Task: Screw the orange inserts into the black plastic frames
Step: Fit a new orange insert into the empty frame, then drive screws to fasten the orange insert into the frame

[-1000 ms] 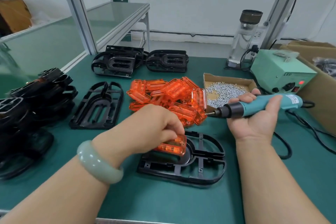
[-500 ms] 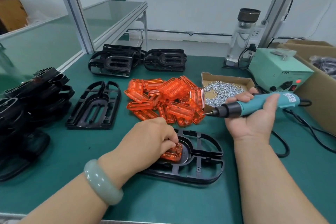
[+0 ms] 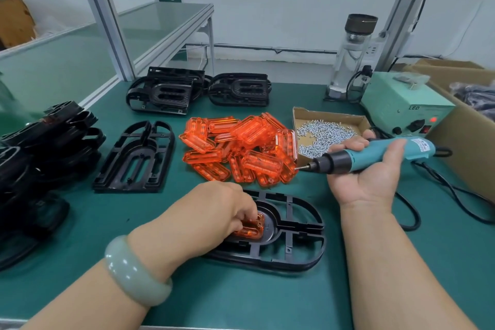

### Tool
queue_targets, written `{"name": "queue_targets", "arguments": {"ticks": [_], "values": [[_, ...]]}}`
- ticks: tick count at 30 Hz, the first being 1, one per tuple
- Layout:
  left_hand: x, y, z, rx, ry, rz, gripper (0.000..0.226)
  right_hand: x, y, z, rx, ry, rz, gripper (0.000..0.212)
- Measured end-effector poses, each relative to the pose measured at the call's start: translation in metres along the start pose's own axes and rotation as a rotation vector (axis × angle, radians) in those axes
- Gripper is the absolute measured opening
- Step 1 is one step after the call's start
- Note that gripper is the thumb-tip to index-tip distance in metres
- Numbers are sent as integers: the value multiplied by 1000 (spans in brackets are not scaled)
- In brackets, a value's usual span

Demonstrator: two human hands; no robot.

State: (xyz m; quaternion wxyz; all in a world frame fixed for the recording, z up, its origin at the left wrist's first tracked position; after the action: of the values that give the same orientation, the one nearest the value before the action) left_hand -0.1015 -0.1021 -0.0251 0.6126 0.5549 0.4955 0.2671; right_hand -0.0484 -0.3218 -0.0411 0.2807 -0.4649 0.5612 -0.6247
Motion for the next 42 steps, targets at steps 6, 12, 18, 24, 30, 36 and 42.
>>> {"name": "queue_targets", "arguments": {"ticks": [6,12,18,24,30,36,42], "values": [[-2,-5,0,0,59,25,30,2,-3,1,20,4,3,43],[-2,-11,3,-43,101,-16,31,7,-3,0,17,23,13,44],[0,-7,4,-67,59,16,30,8,-5,0,12,16,8,43],[-6,7,12,-88,5,-25,19,14,-2,3,21,4,1,36],[-36,37,79,-331,-4,-211,26,18,-4,4,67,10,34,31],[-72,22,153,-171,-20,30,19,19,-5,8,45,25,77,32],[-74,4,180,-89,148,255,24,15,-3,9,36,27,64,33]]}}
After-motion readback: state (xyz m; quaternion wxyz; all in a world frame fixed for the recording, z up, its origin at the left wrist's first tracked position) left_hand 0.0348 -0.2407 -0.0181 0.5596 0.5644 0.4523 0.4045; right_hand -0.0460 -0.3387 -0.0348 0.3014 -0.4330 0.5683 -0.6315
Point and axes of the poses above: each hand's wrist, its own z-axis towards the middle knuckle, its own y-axis out of the back of the hand, x = y × z, the point moved 3 cm from there along z, towards the middle knuckle, and after that the axes turned 8 degrees about y, right-handed, at the moved point
